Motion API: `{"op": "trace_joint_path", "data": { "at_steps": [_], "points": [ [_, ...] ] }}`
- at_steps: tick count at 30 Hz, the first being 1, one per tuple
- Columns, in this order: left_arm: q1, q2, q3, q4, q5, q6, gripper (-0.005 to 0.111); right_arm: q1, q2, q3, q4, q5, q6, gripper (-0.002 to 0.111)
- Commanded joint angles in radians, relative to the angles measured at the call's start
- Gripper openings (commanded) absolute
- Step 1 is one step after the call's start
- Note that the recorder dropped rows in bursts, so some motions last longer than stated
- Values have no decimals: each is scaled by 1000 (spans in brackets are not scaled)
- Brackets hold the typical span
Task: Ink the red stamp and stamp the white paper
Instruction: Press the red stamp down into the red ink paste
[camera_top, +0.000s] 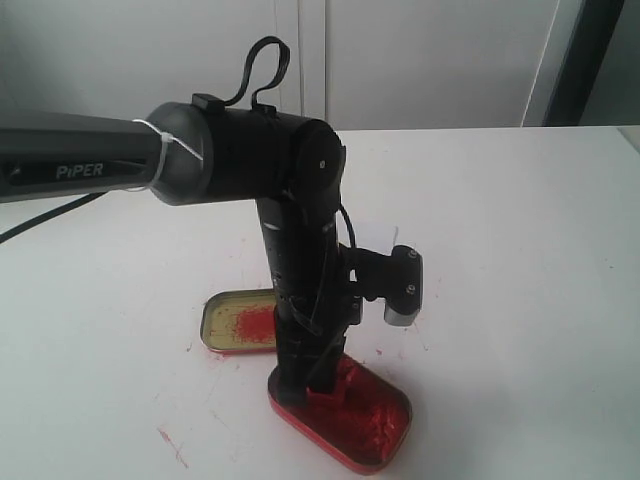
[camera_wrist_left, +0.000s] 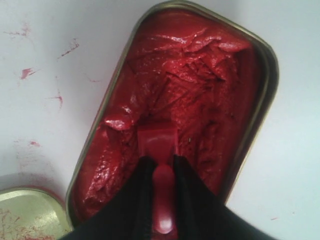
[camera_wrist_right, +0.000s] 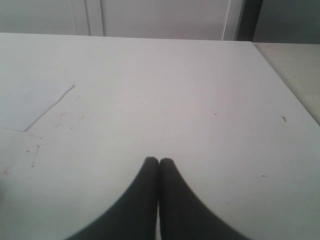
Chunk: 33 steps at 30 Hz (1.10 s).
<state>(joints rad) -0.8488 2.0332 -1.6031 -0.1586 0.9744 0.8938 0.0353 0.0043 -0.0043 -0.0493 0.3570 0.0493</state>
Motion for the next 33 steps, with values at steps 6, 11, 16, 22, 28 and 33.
{"op": "trace_joint_path", "data": {
  "at_steps": [6, 11, 16, 22, 28, 33],
  "points": [
    [-2, 20, 3, -1, 20, -12, 0, 4, -4, 4, -4, -8, -8, 0],
    [-2, 14, 3, 5, 20, -22, 0, 4, -4, 4, -4, -8, -8, 0],
    [-4, 3, 3, 9, 22, -27, 0, 4, -4, 4, -4, -8, -8, 0],
    [-62, 3, -3, 159, 23, -89, 0, 4, -4, 4, -4, -8, -8, 0],
    [-93, 3, -3, 210, 22, -135, 0, 4, -4, 4, -4, -8, -8, 0],
    [-95, 3, -3, 212, 24, -154, 0, 4, -4, 4, -4, -8, -8, 0]
  ]
}}
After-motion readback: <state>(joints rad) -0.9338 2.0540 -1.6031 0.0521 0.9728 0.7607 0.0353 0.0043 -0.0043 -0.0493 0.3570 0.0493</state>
